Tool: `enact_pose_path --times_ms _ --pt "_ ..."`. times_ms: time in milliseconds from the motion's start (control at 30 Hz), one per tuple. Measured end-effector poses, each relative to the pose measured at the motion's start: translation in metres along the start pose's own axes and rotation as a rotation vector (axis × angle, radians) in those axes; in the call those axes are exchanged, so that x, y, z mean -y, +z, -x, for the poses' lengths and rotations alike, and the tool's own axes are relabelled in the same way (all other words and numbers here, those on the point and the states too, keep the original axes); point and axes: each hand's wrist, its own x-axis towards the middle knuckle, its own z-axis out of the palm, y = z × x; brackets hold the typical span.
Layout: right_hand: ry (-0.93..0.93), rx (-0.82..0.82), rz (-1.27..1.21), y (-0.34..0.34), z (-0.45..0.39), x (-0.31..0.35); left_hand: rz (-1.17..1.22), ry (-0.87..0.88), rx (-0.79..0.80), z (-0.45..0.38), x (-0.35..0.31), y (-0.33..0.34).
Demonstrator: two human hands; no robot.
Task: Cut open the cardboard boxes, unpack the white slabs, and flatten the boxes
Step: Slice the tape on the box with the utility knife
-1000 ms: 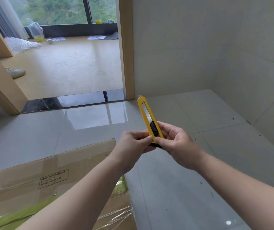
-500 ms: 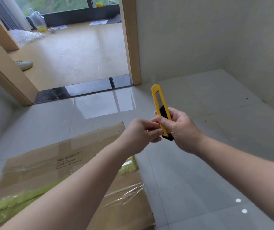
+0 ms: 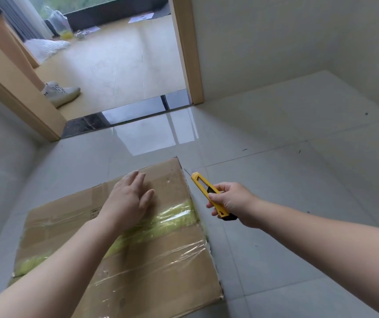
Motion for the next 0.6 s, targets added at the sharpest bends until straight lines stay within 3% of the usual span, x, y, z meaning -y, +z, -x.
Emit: enact_pose_path --times_ms 333,600 --pt "-0.067 0.071 -0.077 0.003 0.002 -0.002 0.086 0.029 -0.030 -0.011 -0.022 -0.001" --pt "-0.133 0.114 0.031 -0.006 0.005 0.002 0.118 0.099 -0.012 -0.021 -0.044 0.008"
